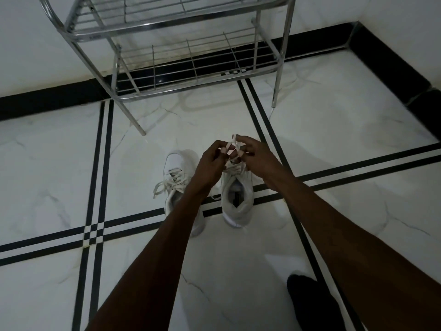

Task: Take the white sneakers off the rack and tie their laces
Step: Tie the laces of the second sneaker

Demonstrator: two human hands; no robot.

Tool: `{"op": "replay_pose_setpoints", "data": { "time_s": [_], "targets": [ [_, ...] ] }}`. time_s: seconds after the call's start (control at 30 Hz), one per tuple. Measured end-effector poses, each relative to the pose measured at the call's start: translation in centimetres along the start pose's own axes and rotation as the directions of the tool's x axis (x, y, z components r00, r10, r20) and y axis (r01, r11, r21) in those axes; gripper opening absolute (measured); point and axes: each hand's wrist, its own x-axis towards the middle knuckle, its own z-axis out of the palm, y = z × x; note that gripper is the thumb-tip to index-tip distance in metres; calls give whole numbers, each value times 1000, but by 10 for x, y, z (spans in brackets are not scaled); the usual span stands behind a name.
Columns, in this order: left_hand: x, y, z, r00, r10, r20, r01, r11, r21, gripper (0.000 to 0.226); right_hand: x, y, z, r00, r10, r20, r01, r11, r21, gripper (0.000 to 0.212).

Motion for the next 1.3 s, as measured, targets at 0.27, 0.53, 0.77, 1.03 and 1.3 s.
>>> {"op": "replay_pose_setpoints", "data": {
  "time_s": [0.27,0.53,0.77,1.03,1.3],
  "targets": [
    [3,-8,-9,985,148,90,-163,966,198,35,9,3,0,974,175,-143,-150,973,174,24],
    [14,-9,-5,991,125,42,-132,928,347,34,6,11,-8,994,-32,104,15,988,157,21],
    [7,-17,-4,1000,20,-20,-18,996,82,43,12,8,0,992,72,-108,-43,967,251,24],
    [10,-22,-13,993,-119,-12,117,989,-89,36,5,2,-18,960,-267,86,273,814,-513,14],
    [2,-22,-16,996,25,80,-16,995,-101,36,-4,2,-3,929,-328,-173,215,857,-469,8]
  ]
}}
